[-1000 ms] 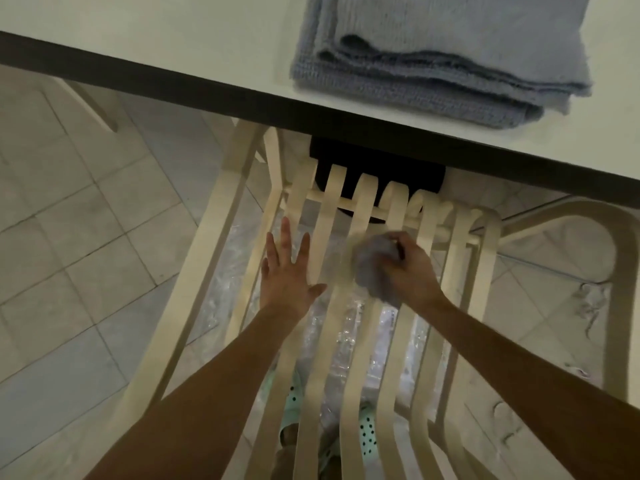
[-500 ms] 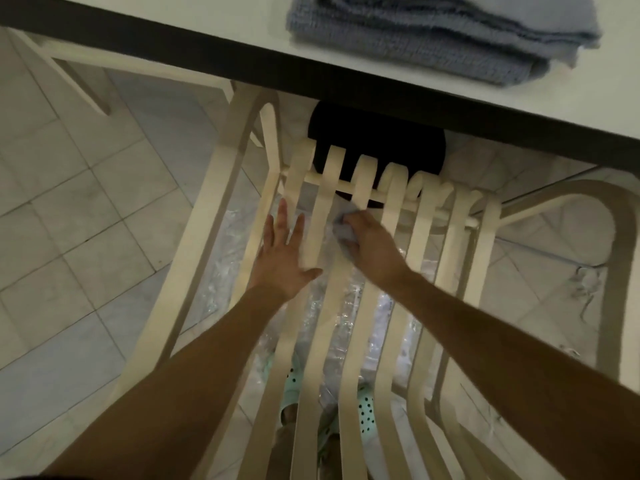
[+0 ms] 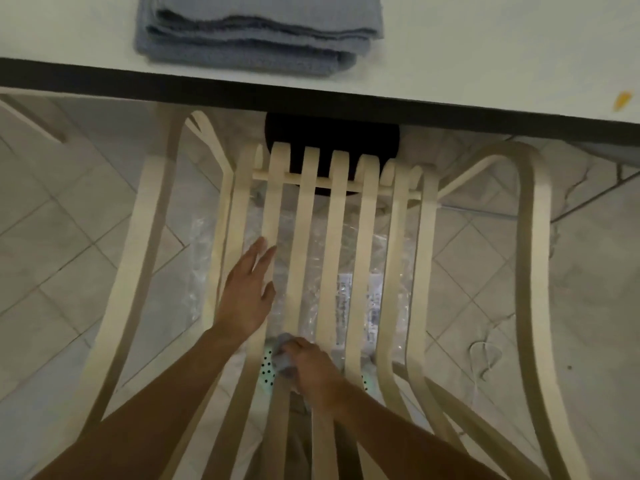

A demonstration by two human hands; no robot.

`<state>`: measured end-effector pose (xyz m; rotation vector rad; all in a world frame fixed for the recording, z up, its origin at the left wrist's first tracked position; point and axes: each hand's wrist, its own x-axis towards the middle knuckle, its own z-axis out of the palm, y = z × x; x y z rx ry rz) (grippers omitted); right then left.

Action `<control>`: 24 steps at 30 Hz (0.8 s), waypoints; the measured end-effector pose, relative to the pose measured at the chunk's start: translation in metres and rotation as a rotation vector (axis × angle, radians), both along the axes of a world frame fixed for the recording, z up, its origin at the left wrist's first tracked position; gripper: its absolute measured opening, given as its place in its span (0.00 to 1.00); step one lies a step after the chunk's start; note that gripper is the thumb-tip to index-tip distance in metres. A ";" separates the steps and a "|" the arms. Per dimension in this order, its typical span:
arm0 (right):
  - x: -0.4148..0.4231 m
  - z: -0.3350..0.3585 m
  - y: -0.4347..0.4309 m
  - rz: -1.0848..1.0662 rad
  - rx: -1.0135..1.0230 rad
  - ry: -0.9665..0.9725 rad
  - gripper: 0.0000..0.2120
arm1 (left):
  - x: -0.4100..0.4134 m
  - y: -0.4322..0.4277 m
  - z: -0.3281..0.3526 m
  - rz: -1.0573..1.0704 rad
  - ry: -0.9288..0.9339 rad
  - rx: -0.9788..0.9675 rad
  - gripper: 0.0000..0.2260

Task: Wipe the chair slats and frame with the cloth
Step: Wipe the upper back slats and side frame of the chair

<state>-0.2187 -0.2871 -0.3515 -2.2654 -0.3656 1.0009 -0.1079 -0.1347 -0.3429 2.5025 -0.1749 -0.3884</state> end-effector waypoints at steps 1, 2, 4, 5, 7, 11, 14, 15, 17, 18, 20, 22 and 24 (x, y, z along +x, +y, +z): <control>0.003 0.008 -0.004 -0.015 0.042 0.062 0.16 | -0.004 -0.004 0.001 -0.011 0.005 -0.011 0.29; 0.009 0.011 -0.012 -0.063 0.038 0.154 0.19 | -0.008 -0.010 0.004 -0.014 0.019 -0.029 0.28; 0.031 0.021 -0.041 -0.080 0.040 0.186 0.21 | -0.011 -0.026 0.008 -0.010 0.063 -0.076 0.27; 0.048 0.025 -0.057 -0.031 0.052 0.161 0.19 | -0.011 -0.035 0.010 -0.020 0.082 -0.096 0.27; 0.079 0.041 -0.094 -0.317 0.283 0.125 0.18 | -0.010 -0.053 0.012 -0.065 0.092 -0.111 0.27; 0.161 0.063 -0.178 -0.450 -0.012 -0.163 0.13 | 0.002 -0.091 0.009 -0.196 0.094 -0.094 0.30; 0.198 0.068 -0.217 -0.552 -0.392 -0.241 0.12 | 0.005 -0.111 0.000 -0.276 0.137 -0.004 0.33; 0.203 0.061 -0.223 -0.562 -0.470 -0.188 0.13 | 0.004 -0.115 -0.002 -0.293 0.152 0.057 0.33; 0.195 0.053 -0.222 -0.570 -0.518 -0.064 0.13 | 0.001 -0.120 -0.006 -0.318 0.175 0.159 0.34; 0.184 0.048 -0.217 -0.570 -0.512 -0.064 0.12 | 0.000 -0.120 -0.008 -0.333 0.186 0.192 0.34; 0.156 0.045 -0.202 -0.592 -0.440 -0.079 0.14 | 0.000 -0.120 -0.008 -0.371 0.219 0.256 0.35; 0.131 0.039 -0.190 -0.558 -0.491 -0.091 0.19 | 0.002 -0.118 -0.006 -0.406 0.234 0.326 0.36; 0.111 0.035 -0.185 -0.540 -0.514 -0.065 0.20 | 0.003 -0.117 -0.002 -0.432 0.244 0.360 0.37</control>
